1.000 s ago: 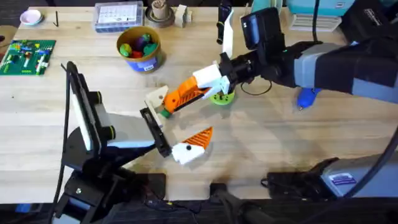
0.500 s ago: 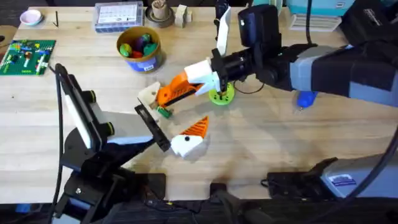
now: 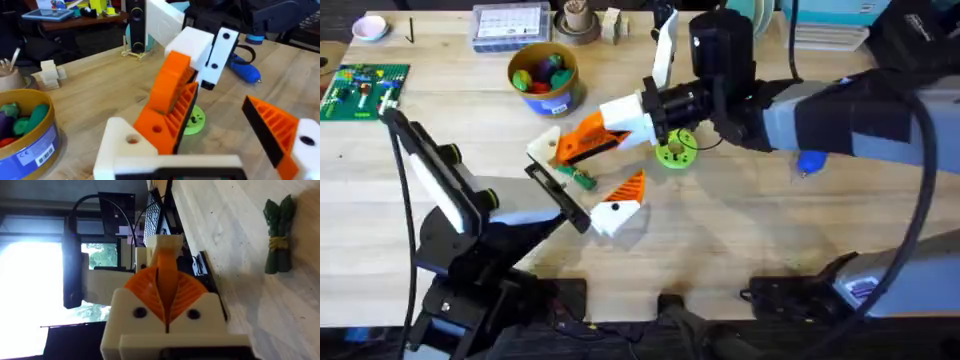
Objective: Pick up the gripper from the table and insert it into the empty holder that is missing its gripper. Then pick up a screw, insert it into the mounting hole, and use the screwdriver to tighten it. Finally, clean up the table by picking up the vegetable and placing it into the bucket.
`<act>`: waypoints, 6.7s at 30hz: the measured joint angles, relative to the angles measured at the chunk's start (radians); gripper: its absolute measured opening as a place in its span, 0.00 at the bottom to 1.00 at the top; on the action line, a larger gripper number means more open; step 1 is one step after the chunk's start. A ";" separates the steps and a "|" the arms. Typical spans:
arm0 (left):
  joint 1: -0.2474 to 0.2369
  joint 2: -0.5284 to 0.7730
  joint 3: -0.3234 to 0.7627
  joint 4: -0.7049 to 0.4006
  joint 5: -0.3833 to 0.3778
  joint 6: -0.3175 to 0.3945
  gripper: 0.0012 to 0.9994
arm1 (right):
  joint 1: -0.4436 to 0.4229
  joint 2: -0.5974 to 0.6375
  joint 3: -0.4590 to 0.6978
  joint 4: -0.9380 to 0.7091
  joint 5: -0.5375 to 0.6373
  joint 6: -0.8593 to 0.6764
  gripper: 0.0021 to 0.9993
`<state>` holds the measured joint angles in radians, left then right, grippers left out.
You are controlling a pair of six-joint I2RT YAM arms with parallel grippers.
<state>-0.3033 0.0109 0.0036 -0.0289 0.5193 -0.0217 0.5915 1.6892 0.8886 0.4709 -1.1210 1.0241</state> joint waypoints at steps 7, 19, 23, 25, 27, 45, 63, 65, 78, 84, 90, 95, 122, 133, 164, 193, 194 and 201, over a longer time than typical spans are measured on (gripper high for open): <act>0.001 0.000 0.000 -0.007 0.011 -0.005 0.99 | -0.004 0.013 0.000 0.014 -0.024 -0.008 0.01; 0.003 0.000 0.000 -0.009 0.085 -0.005 0.99 | -0.023 0.015 0.000 -0.032 -0.089 -0.114 0.01; 0.003 0.000 0.000 -0.009 0.093 -0.004 0.99 | -0.024 0.015 0.000 -0.035 -0.093 -0.132 0.01; 0.005 0.000 0.000 -0.009 0.095 -0.004 0.99 | -0.023 0.015 0.000 -0.035 -0.093 -0.135 0.01; 0.005 0.000 0.000 -0.010 0.095 -0.005 0.99 | -0.019 0.015 0.000 -0.035 -0.093 -0.136 0.01; 0.015 0.000 -0.001 -0.012 0.124 -0.004 0.99 | -0.011 0.015 0.000 -0.038 -0.091 -0.166 0.00; 0.015 0.000 -0.001 0.003 0.212 0.023 0.99 | -0.041 0.015 -0.001 -0.088 -0.209 -0.301 0.00; 0.015 0.000 0.000 0.011 0.238 0.030 0.99 | -0.053 0.018 0.000 -0.090 -0.240 -0.324 0.00; -0.018 0.000 0.001 0.025 0.375 0.052 0.99 | -0.068 0.032 -0.001 -0.107 -0.346 -0.379 0.00; -0.017 0.000 0.001 0.018 0.365 0.051 0.99 | -0.059 0.032 -0.001 -0.107 -0.313 -0.379 0.00; -0.011 0.000 0.001 0.003 0.321 0.044 0.99 | -0.045 0.032 -0.001 -0.097 -0.248 -0.359 0.00; -0.011 0.000 0.001 -0.013 0.273 0.039 0.99 | -0.037 0.032 -0.001 -0.092 -0.206 -0.344 0.00; -0.020 0.000 0.001 -0.020 0.205 0.022 0.99 | -0.037 0.032 0.000 -0.086 -0.132 -0.312 0.28; -0.035 0.000 0.001 -0.019 0.222 0.029 0.99 | -0.114 0.032 0.000 -0.087 -0.160 -0.315 0.39; -0.035 0.000 0.001 -0.019 0.194 0.030 0.99 | -0.114 0.032 0.000 -0.237 -0.289 -0.464 0.55; -0.034 0.000 0.001 -0.020 0.156 0.026 0.99 | -0.092 0.032 0.000 -0.227 -0.227 -0.371 0.01; -0.034 0.000 0.001 -0.020 0.152 0.025 0.99 | -0.083 0.032 0.000 -0.215 -0.219 -0.357 0.01; -0.024 0.000 0.001 -0.017 0.083 0.022 0.99 | -0.032 0.032 0.000 -0.041 -0.090 -0.236 0.01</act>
<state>-0.3270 0.0109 0.0048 -0.0457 0.6026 0.0001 0.5596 1.7214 0.8890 0.4300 -1.2112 0.7886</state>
